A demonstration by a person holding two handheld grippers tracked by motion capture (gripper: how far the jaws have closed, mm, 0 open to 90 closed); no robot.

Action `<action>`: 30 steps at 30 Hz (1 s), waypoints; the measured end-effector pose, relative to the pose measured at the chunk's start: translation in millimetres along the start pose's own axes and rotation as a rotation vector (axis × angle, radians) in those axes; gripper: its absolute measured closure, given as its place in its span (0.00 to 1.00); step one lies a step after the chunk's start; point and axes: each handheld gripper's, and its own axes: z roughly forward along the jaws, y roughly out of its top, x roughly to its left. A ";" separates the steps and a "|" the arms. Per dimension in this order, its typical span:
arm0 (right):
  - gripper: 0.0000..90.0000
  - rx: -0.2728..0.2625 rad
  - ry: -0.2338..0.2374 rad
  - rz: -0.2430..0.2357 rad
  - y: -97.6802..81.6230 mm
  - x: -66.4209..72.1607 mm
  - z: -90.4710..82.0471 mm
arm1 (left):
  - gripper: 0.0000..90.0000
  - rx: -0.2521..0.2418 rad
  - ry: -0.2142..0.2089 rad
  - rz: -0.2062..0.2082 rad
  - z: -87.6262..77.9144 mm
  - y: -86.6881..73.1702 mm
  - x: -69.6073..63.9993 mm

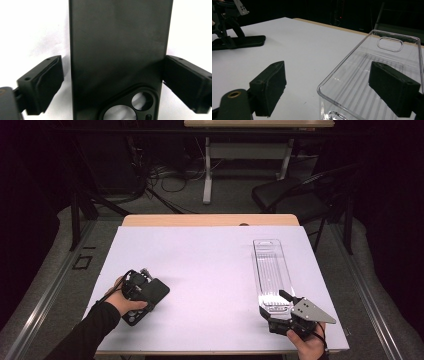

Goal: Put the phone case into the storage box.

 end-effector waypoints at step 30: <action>0.16 0.002 0.000 0.008 -1.2 -0.4 1.1 | 0.11 0.022 0.006 0.003 0.1 2.9 -0.9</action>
